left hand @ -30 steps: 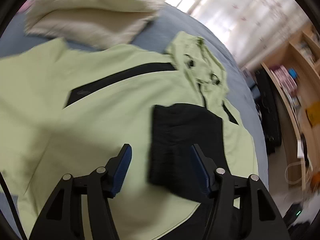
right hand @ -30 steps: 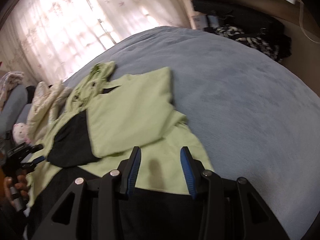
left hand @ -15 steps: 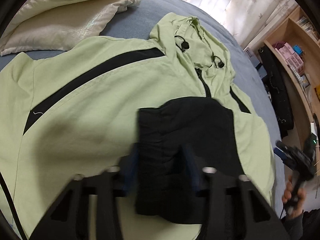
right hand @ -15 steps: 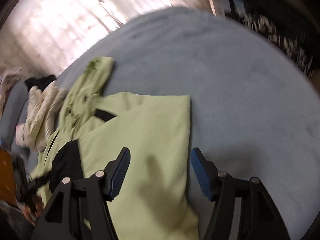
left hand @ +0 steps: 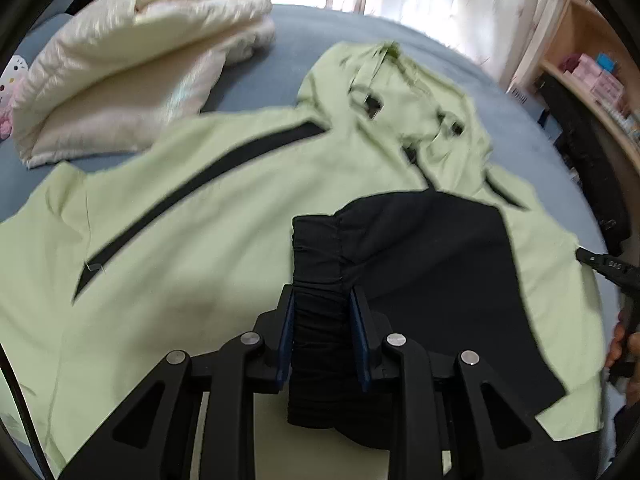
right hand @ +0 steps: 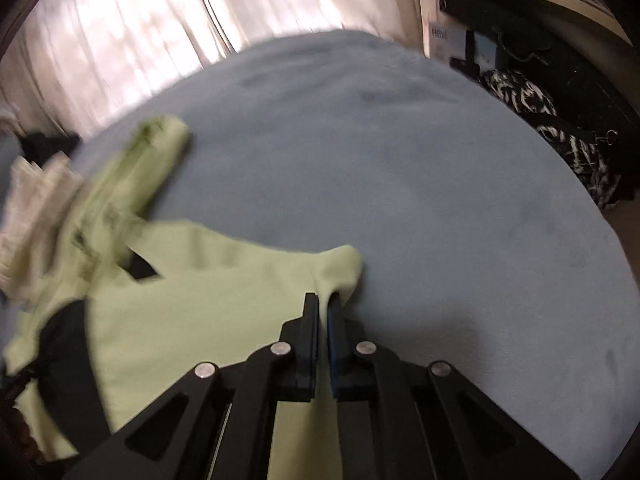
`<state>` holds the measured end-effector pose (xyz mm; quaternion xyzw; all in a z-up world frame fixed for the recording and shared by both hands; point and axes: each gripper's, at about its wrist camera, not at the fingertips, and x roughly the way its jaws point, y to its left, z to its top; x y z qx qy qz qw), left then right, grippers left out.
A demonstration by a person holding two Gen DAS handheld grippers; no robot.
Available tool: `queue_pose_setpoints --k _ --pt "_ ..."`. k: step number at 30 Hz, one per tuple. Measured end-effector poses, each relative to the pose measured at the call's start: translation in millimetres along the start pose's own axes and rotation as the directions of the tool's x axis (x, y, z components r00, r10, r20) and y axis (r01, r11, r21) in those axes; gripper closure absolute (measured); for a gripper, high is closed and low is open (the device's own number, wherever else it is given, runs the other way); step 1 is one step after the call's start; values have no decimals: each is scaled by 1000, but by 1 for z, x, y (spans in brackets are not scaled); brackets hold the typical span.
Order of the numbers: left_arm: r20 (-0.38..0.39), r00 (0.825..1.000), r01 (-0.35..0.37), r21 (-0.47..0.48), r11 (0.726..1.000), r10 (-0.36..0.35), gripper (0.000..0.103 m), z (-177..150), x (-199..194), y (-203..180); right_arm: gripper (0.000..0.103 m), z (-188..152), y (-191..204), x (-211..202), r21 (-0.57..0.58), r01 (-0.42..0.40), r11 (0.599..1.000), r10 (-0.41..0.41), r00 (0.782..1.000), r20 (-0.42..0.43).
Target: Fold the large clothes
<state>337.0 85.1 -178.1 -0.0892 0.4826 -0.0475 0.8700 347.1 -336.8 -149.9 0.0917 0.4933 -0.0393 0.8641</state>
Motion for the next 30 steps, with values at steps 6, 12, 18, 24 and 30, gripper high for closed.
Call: queue_pose_setpoints --k 6,12,18,24,30 --pt "-17 1000 -4 -14 1000 4 71 3 -17 4 91 -9 -18 -48 99 -89 991 82 994 74" --pt "59 998 -5 6 1000 5 71 2 -63 -4 69 -41 14 -104 4 -183 983 182 976 124" --pt "88 994 53 116 992 -64 71 -24 -68 -52 64 -90 87 -95 -97 -265 959 267 964 7" --pt "-50 998 -38 121 992 44 71 -47 -21 -72 64 -124 112 -56 -164 -192 968 182 981 -72" --pt "-33 999 -39 132 990 44 71 -49 -20 -56 65 -117 32 -55 -95 66 993 -63 998 31"
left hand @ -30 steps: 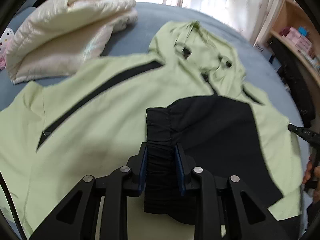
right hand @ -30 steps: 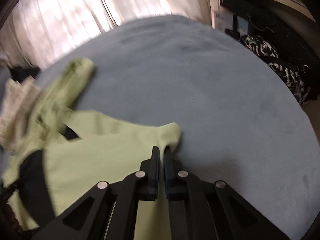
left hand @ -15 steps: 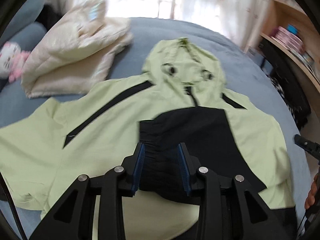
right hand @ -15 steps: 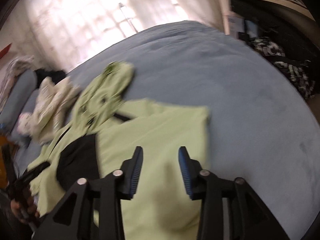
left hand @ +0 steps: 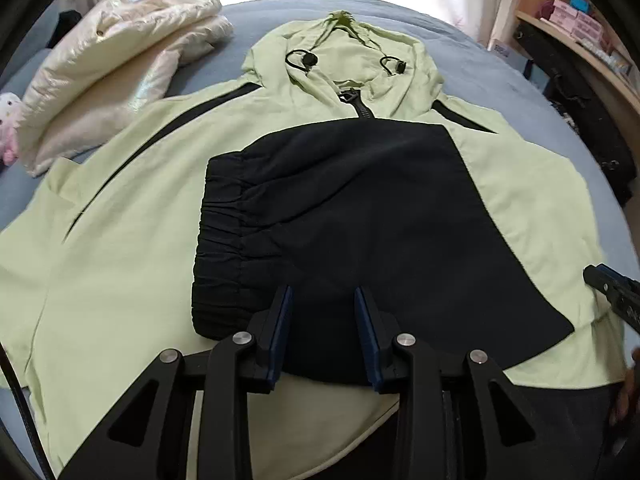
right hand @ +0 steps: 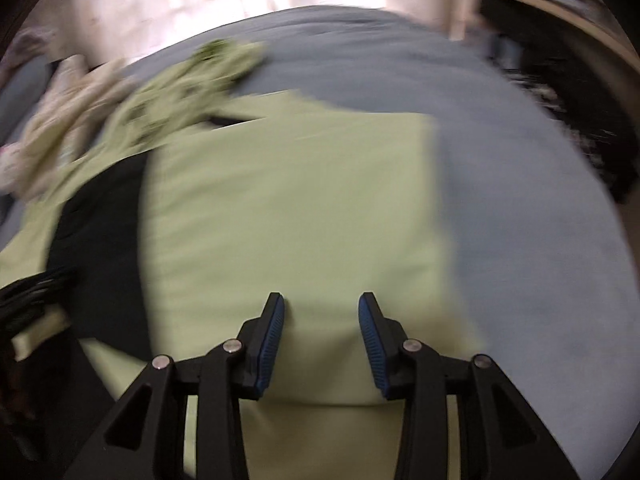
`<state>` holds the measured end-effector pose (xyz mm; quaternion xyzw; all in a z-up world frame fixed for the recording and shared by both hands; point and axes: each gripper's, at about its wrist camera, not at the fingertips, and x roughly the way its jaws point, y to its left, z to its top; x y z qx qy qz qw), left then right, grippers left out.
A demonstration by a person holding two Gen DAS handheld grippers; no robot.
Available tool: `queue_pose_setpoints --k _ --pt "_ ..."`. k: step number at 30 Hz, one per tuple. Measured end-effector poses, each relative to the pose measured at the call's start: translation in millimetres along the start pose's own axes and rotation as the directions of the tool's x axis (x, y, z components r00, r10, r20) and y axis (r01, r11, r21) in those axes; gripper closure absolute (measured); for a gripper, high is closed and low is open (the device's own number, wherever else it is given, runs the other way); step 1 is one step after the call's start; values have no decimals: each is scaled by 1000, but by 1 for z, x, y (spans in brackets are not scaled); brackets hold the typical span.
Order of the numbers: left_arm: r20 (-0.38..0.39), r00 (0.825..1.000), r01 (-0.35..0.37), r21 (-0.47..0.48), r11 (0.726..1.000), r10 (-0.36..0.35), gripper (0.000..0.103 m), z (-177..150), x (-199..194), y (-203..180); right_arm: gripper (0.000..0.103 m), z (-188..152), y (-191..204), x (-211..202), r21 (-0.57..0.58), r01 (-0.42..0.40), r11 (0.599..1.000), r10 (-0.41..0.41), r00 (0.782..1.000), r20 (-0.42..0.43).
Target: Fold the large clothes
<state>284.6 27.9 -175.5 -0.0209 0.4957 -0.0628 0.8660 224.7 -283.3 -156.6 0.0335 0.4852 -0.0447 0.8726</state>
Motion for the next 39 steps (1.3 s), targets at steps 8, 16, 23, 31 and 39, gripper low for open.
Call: queue_pose_setpoints --k 8,16,23,31,39 --pt "1 1000 -4 25 1000 4 69 -3 -6 -5 59 -4 -53 -23 149 -30 988 27 999 20" --pt "15 1000 -11 36 999 11 51 -18 -31 -14 59 -12 -16 -54 123 -136 983 128 989 69" --pt "14 1000 3 17 1000 -3 48 -38 -60 -12 59 -37 14 -78 94 -172 981 165 983 77" --pt "30 999 -18 13 1000 18 47 -65 -94 -9 58 -57 23 -98 116 -194 974 187 980 69" --pt "31 999 -28 -19 999 28 47 -108 -136 15 58 -101 41 -124 137 -243 960 237 970 55"
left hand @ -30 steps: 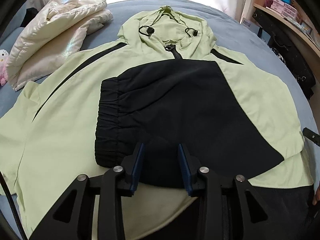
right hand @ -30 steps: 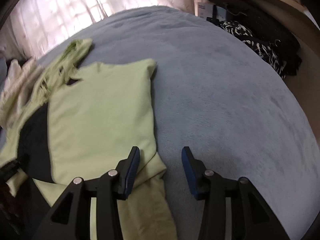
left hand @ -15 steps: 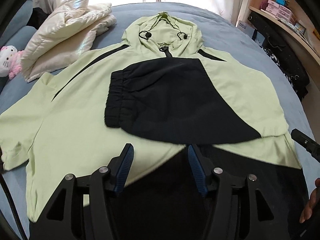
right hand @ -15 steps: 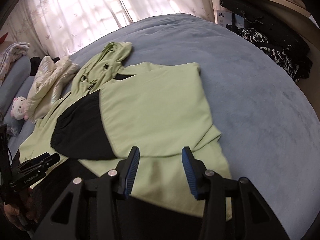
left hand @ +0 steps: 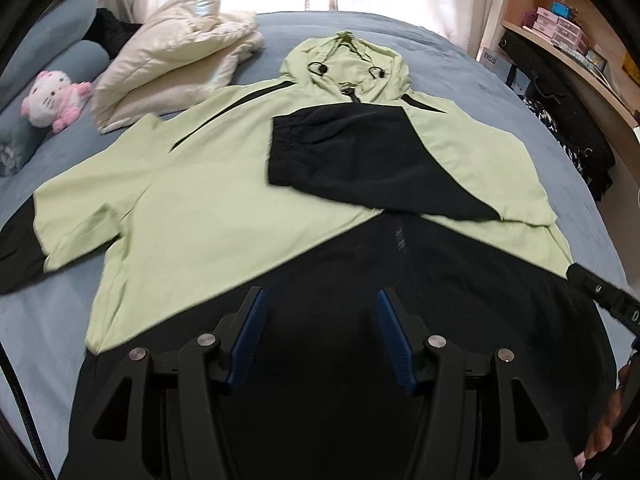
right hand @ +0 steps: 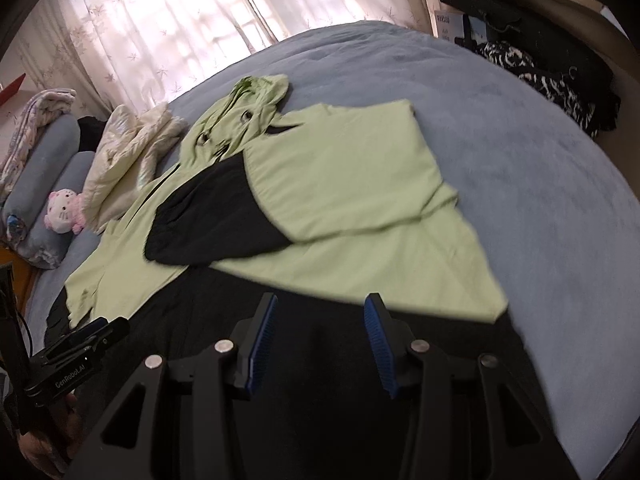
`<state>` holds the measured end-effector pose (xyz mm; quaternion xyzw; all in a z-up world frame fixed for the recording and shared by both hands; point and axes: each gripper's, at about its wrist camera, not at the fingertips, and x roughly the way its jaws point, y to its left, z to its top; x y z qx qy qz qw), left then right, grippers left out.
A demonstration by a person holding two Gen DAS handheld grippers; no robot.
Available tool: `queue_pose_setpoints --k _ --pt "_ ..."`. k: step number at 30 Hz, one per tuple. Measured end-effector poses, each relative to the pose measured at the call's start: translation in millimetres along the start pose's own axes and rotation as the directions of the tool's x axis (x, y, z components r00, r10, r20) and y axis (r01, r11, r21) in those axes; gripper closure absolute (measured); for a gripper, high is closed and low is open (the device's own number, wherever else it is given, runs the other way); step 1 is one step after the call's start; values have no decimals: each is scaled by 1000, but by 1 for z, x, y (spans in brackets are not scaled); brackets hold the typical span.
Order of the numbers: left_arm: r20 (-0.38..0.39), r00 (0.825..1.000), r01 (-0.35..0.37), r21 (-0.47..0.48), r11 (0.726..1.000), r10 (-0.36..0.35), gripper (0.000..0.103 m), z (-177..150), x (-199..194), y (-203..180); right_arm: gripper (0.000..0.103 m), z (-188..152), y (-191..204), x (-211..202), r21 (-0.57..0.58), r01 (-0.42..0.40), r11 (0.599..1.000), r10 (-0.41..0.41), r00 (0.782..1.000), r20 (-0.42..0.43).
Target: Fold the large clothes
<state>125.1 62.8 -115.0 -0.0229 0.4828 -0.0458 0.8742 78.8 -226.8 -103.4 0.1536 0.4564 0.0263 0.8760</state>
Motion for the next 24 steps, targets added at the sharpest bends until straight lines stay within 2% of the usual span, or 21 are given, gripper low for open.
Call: queue_pose_setpoints --k 5,8,12,17,20,24 --pt "28 999 -19 -37 999 20 47 -20 -31 33 58 -29 25 -7 -24 -24 999 23 999 -42" --pt "35 999 -26 -71 997 29 40 -29 -44 58 58 -38 44 -11 -57 -32 998 29 998 -48" --pt "41 999 -24 -115 993 29 40 -40 -59 99 58 -44 80 -20 -134 -29 991 26 999 -25" --pt "45 999 -17 -194 981 26 40 -49 -69 171 58 -40 129 -27 -216 -43 976 47 999 13" --pt "41 999 8 -257 966 2 39 -52 -68 214 58 -36 162 -25 -263 -53 963 63 998 31" --pt "57 994 103 -333 937 -89 39 -53 -63 275 57 -31 213 -9 -335 -68 940 80 997 22"
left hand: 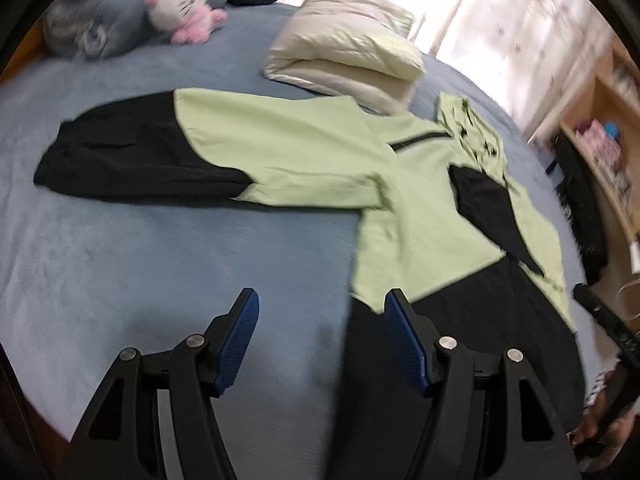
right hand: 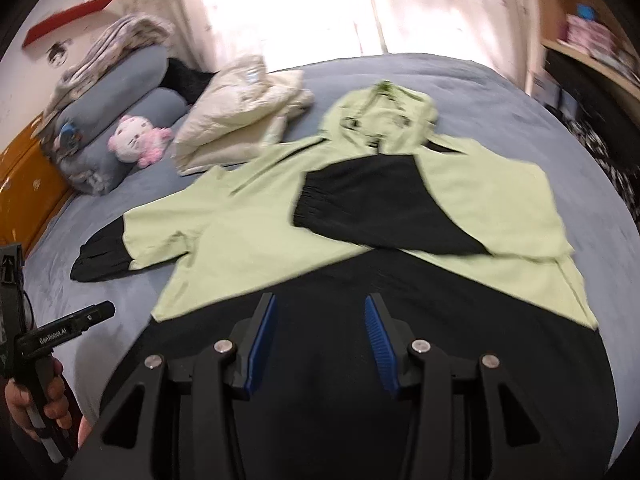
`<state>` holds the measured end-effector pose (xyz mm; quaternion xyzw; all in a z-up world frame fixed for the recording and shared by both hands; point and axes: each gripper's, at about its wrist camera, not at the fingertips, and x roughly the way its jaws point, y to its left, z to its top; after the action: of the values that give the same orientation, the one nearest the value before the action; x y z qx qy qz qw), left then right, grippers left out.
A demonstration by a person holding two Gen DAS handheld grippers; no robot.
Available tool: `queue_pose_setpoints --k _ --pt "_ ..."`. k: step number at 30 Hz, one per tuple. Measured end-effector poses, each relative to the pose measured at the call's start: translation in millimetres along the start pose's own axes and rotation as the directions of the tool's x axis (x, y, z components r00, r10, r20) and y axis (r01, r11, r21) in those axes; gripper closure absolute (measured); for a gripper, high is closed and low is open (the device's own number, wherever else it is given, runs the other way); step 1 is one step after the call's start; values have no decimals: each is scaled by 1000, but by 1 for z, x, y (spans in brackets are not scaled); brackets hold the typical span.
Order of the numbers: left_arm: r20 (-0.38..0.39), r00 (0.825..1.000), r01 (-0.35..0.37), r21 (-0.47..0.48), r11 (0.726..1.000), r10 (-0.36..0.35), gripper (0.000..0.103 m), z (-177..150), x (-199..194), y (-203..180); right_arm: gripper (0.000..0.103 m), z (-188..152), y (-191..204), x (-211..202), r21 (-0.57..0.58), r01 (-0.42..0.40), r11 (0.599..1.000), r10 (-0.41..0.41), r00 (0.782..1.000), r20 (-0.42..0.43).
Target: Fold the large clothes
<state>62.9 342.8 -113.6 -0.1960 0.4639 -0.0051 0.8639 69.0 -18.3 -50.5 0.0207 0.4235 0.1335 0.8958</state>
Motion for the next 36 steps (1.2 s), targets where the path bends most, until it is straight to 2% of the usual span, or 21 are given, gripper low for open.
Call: queue_pose_setpoints --k 4,7,9,14,18,22,24,26,27,28,30,33,34,36 --pt "-2 998 65 -64 996 -65 39 18 8 50 57 17 44 23 -69 -16 997 16 1000 -1" --pt "7 992 127 -135 983 -127 39 29 18 86 57 26 73 40 -89 -68 994 67 998 -18" --pt "23 986 165 -191 968 -163 39 35 26 111 57 29 92 51 -109 -92 990 90 996 -22" --pt "78 976 218 -326 920 -204 39 47 44 160 57 33 127 80 -150 -127 980 119 991 -63" --pt "136 974 221 -398 890 -181 39 61 52 192 57 32 144 96 -171 -144 975 132 988 -82" --pt "195 969 227 -481 847 -150 41 73 56 222 57 30 148 103 -186 -148 971 135 988 -80" --pt "222 971 191 -508 840 -87 49 80 55 233 57 29 147 106 -184 -146 972 133 988 -79" --pt "233 972 140 -533 834 -14 64 84 53 242 57 28 144 109 -180 -145 973 131 988 -85" --pt "229 973 107 -547 830 25 82 85 53 246 57 27 141 111 -174 -145 974 131 987 -89" --pt "224 973 83 -554 829 52 95 86 54 248 57 27 139 112 -170 -144 975 130 987 -91" --pt "216 973 55 -550 834 78 98 87 54 248 57 25 132 114 -154 -142 978 129 987 -94" --pt "224 959 -59 -436 898 172 101 96 41 214 57 23 120 114 -124 -141 982 130 987 -91" --pt "231 956 -76 -399 914 181 101 98 34 205 57 23 114 113 -110 -141 984 132 987 -89" --pt "264 947 -102 -290 952 182 101 108 18 162 57 22 103 110 -84 -142 986 135 988 -80"
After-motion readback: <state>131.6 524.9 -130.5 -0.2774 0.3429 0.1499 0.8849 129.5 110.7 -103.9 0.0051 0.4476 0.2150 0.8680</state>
